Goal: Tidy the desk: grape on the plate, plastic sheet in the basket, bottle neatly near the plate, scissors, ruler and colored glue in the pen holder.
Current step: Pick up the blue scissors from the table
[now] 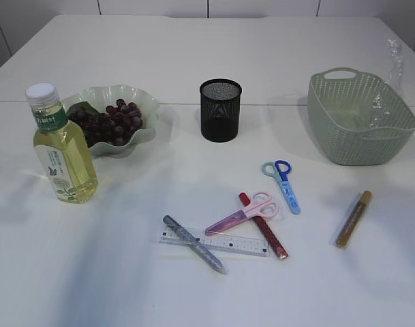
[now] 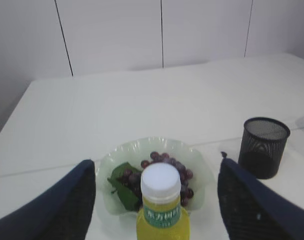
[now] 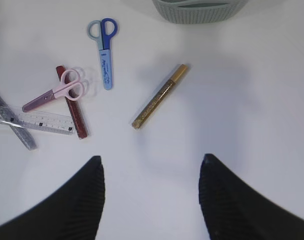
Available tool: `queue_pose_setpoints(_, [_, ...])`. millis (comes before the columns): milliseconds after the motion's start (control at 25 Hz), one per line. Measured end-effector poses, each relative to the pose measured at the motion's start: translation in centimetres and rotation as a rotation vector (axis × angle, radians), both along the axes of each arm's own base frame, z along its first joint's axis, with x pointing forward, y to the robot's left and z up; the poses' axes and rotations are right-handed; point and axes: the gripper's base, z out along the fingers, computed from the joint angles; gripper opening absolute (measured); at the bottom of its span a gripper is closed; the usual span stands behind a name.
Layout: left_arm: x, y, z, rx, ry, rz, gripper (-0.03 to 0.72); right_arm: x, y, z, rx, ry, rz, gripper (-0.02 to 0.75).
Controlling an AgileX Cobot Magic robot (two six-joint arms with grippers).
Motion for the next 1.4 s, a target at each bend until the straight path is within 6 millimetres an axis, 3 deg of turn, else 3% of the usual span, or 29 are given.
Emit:
queue_pose_setpoints(240, [-2.5,0.6,0.7,-0.008,0.137,0.018,0.540,0.0,0.0,0.0,0.008,0.004,-0.016,0.453])
queue_pose_setpoints(560, [-4.2,0.9,5.5,0.012,0.273,0.022,0.517,1.3,0.1,-1.1,0.036,0.061,-0.050,0.453])
queue_pose_setpoints(800, [-4.6,1.0,8.2,0.007,0.245,0.021,0.491,2.3,0.2,-2.1,0.053,0.099,-0.051,0.453])
queue_pose_setpoints(1000, [-4.7,1.0,8.4,0.011,0.266,0.022,0.489,2.6,1.0,-2.4,0.070,0.116,-0.024,0.453])
queue_pose_setpoints(1280, [-4.8,1.0,8.1,0.018,0.300,0.023,0.487,3.5,5.0,-4.1,0.050,0.189,0.124,0.453])
queue_pose_setpoints(1400, [-4.9,1.0,8.1,0.019,0.305,0.023,0.487,4.1,5.6,-5.0,0.043,0.219,0.139,0.453])
